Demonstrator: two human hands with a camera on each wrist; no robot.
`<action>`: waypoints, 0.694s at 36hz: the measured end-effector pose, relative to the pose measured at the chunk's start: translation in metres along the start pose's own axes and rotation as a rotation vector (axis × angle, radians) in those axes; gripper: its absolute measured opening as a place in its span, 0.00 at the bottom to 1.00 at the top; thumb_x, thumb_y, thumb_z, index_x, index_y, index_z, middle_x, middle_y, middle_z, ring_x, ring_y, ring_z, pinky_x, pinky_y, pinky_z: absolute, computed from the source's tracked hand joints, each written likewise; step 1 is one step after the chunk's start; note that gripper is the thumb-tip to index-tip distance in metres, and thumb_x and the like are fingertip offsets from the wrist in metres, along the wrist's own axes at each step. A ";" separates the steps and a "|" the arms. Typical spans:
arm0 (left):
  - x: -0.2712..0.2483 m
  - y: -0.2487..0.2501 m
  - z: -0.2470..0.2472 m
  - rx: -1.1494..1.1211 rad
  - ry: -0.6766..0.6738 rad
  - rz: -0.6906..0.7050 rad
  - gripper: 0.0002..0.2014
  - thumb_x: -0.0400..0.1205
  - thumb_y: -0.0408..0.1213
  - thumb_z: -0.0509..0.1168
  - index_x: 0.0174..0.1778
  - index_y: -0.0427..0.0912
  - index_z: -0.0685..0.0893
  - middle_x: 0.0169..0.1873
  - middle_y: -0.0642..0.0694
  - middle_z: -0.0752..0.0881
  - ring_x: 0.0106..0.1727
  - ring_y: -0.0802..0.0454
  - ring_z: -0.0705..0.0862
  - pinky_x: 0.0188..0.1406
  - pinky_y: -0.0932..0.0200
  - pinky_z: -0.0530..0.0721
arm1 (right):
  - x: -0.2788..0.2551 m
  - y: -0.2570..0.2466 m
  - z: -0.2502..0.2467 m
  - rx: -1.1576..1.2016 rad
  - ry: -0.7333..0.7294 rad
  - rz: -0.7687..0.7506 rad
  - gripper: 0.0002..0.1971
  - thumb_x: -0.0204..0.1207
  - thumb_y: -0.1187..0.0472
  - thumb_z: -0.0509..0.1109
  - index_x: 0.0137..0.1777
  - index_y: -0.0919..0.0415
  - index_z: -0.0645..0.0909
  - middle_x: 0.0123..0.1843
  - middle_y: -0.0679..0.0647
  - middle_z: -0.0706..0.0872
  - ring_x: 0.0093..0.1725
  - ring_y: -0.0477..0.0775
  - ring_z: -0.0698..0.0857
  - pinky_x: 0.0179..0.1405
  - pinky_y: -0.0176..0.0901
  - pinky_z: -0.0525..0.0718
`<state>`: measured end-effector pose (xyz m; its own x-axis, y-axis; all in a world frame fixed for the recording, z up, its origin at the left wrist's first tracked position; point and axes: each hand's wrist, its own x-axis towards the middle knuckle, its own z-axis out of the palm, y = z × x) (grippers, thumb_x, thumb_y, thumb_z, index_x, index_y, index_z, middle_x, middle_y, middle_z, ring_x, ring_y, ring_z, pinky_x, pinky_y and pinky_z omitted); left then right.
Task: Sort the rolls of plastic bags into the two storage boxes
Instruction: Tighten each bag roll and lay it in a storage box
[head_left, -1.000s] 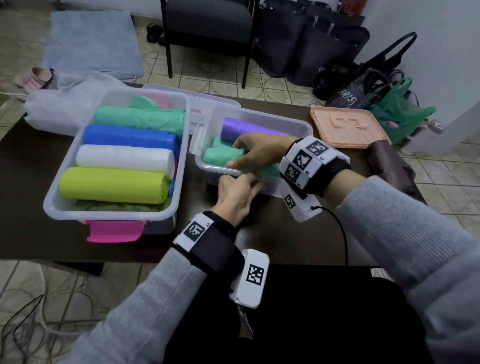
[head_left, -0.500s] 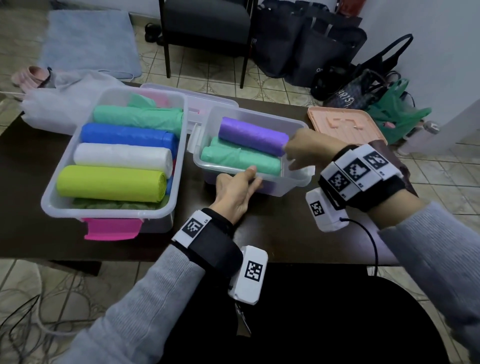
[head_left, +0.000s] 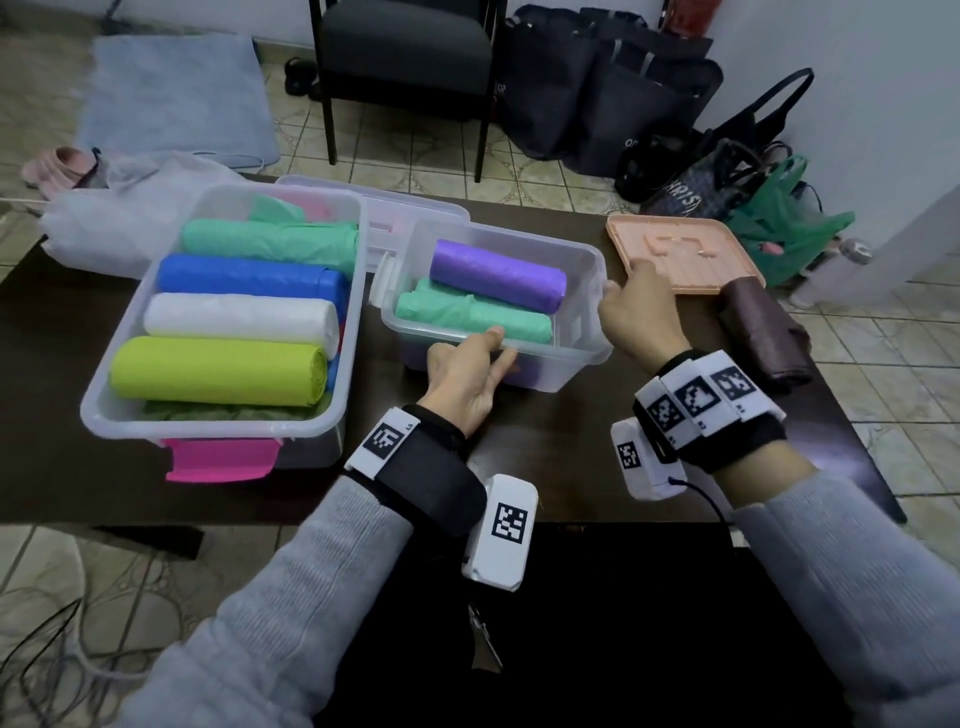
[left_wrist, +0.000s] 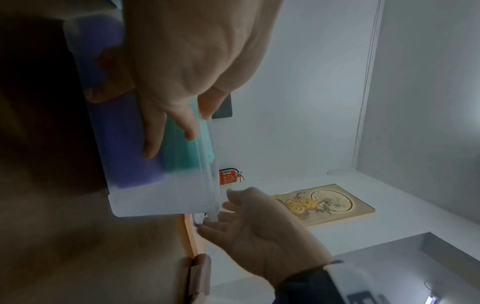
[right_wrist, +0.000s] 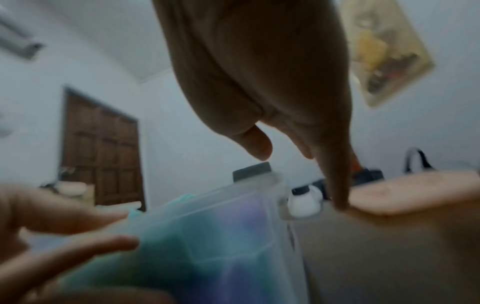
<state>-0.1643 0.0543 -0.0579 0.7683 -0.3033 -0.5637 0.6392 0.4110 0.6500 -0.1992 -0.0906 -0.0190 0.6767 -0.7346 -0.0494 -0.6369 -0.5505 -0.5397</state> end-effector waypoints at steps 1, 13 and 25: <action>0.000 0.000 0.001 0.003 0.006 -0.004 0.20 0.79 0.20 0.64 0.65 0.22 0.68 0.52 0.34 0.75 0.53 0.38 0.81 0.51 0.47 0.88 | 0.002 0.003 0.002 0.039 -0.086 0.082 0.23 0.83 0.63 0.57 0.76 0.70 0.64 0.76 0.66 0.70 0.73 0.65 0.71 0.68 0.52 0.71; -0.008 0.000 0.003 -0.043 0.036 -0.005 0.21 0.80 0.23 0.65 0.69 0.26 0.68 0.58 0.38 0.78 0.64 0.36 0.80 0.55 0.50 0.84 | 0.006 0.012 0.002 0.430 -0.263 0.134 0.15 0.80 0.70 0.62 0.66 0.68 0.79 0.57 0.62 0.86 0.54 0.58 0.85 0.57 0.52 0.83; -0.033 -0.061 0.015 0.431 -0.126 -0.082 0.26 0.83 0.32 0.64 0.76 0.35 0.63 0.56 0.42 0.80 0.55 0.48 0.81 0.45 0.55 0.82 | 0.009 0.063 -0.008 0.348 -0.109 0.090 0.20 0.84 0.59 0.61 0.75 0.60 0.72 0.70 0.58 0.78 0.58 0.51 0.79 0.55 0.40 0.77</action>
<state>-0.2287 0.0268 -0.0714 0.6954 -0.4335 -0.5732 0.6338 -0.0060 0.7734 -0.2360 -0.1353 -0.0469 0.6709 -0.7172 -0.1883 -0.5445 -0.3042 -0.7817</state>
